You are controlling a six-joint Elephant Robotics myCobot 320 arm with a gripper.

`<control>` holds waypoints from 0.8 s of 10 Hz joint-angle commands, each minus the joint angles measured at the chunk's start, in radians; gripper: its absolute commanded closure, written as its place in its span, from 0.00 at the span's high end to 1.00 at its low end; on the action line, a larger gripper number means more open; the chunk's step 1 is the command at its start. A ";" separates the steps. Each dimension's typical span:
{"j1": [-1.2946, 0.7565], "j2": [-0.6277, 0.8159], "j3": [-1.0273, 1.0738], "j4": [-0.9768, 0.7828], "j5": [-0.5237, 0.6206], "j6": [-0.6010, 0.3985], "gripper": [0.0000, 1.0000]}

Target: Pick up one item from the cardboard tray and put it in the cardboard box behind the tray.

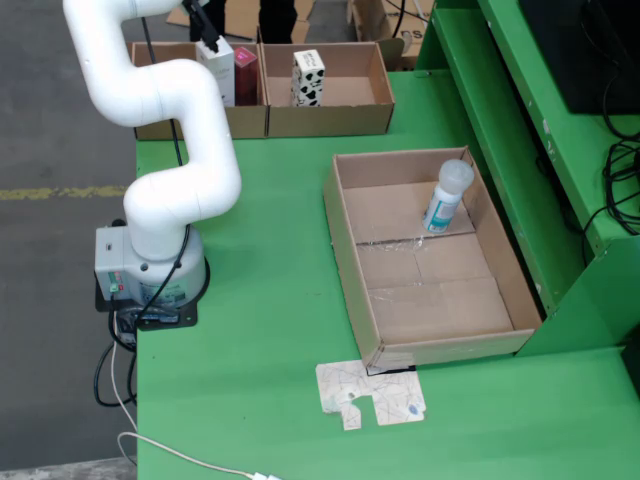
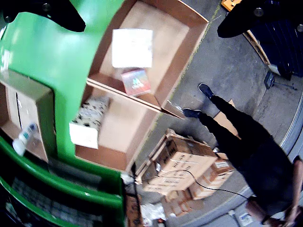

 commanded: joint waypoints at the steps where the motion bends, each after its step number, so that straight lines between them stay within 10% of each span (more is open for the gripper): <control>1: 0.011 0.107 0.023 -0.298 0.116 0.254 1.00; 8: -0.104 0.256 0.023 -0.550 0.230 0.306 1.00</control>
